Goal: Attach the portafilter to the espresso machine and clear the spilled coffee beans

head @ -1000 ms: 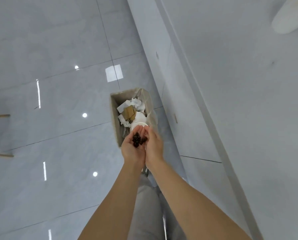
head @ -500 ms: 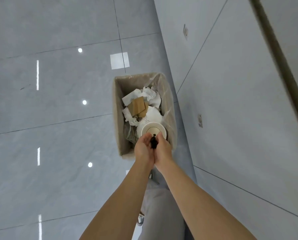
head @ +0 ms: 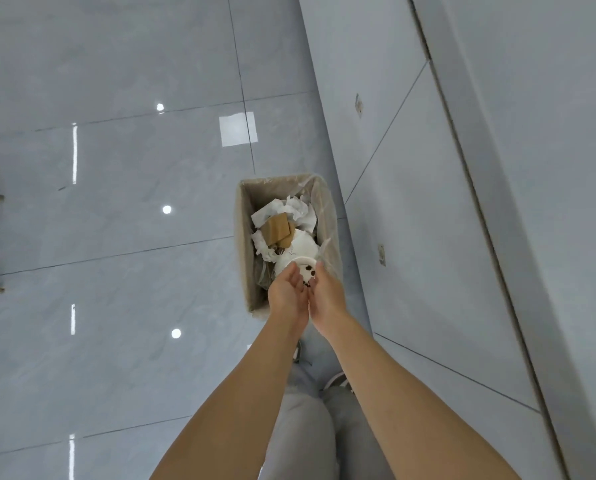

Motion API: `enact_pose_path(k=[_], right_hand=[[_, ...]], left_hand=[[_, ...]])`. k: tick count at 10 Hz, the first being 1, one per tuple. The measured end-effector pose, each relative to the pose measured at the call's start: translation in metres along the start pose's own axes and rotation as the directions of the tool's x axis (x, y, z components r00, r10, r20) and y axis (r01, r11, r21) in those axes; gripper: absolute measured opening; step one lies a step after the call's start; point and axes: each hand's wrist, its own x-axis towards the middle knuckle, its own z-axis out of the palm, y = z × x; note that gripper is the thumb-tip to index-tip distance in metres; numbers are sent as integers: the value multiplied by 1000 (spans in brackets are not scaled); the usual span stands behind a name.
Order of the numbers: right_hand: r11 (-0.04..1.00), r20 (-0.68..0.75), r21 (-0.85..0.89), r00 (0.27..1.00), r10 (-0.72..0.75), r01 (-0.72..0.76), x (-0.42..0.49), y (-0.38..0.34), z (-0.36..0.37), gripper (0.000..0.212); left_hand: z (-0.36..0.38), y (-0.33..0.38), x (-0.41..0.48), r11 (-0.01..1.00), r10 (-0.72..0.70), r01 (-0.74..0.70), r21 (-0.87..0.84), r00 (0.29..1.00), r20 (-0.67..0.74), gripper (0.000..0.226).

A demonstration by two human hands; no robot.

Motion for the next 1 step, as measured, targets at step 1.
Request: enact_pose_path(k=[1], right_hand=[[996,-1,-91,1000,-16,16,-32,-18,3,45]], left_hand=[[11,13,-37,998,18,-21,66,999,42,40]])
